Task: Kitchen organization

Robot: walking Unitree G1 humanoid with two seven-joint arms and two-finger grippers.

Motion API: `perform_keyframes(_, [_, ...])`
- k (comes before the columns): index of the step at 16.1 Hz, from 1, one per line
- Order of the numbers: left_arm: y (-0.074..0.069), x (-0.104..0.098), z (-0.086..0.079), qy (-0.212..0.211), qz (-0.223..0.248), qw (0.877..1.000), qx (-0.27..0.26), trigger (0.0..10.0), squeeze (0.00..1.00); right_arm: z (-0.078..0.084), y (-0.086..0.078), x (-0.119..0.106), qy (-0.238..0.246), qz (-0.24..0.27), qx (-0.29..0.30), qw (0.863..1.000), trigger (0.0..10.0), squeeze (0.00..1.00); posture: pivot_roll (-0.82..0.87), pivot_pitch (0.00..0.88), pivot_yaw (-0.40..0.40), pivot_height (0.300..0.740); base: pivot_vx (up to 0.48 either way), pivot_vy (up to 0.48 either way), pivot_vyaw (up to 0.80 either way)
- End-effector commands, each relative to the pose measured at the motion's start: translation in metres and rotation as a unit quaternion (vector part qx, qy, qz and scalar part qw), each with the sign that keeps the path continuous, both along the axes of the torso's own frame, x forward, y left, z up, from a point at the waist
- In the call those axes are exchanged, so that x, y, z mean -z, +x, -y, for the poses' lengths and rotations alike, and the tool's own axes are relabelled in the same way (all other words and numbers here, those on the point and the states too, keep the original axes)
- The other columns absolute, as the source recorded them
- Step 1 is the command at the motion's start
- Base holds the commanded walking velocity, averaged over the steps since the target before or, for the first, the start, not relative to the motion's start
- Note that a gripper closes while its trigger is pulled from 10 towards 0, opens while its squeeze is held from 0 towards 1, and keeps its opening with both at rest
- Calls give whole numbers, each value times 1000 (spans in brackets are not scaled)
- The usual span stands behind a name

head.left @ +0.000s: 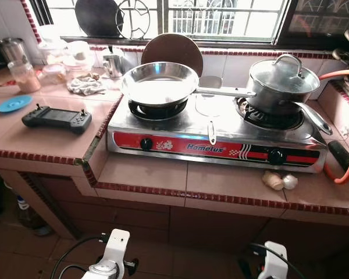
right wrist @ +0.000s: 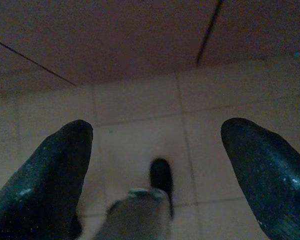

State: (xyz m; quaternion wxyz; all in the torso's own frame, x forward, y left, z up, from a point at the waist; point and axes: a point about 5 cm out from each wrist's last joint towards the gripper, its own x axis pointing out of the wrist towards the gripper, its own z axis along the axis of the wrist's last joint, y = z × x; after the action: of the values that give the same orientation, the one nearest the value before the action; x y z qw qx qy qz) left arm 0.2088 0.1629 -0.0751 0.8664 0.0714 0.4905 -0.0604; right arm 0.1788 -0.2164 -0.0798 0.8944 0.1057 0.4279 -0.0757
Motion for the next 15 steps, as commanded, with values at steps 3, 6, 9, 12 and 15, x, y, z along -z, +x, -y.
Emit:
perform_keyframes(3, [-8, 5, 5, -1, -9, 1000, -18, 10000, 0, 11, -14, 4, -25, -33, -17, 999, 10000, 0, 12, 0, -64, 740, 0, 0, 0])
perform_keyframes(6, [-11, 7, 9, -3, -14, 1000, -15, 10000, 0, 15, -16, 5, -35, -43, -22, 998, 10000, 0, 8, 0, -55, 740, 0, 0, 0])
perform_keyframes(9, [-11, 7, 5, 12, -17, 1000, -2, 10000, 0, 15, -17, 5, -30, -39, 4, 999, 10000, 0, 3, 0, -48, 740, 0, 0, 0])
perform_keyframes(12, [-3, 1, -5, 13, -6, 1000, -16, 10000, 0, 16, -18, 5, -39, -41, 1, 998, 10000, 0, 2, 0, -45, 740, 0, 0, 0])
perform_keyframes(15, [0, -4, -34, 23, 5, 999, -33, 10000, 0, 20, -18, 4, -40, -35, 23, 998, 10000, 0, 27, 0, -43, 740, 0, 0, 0])
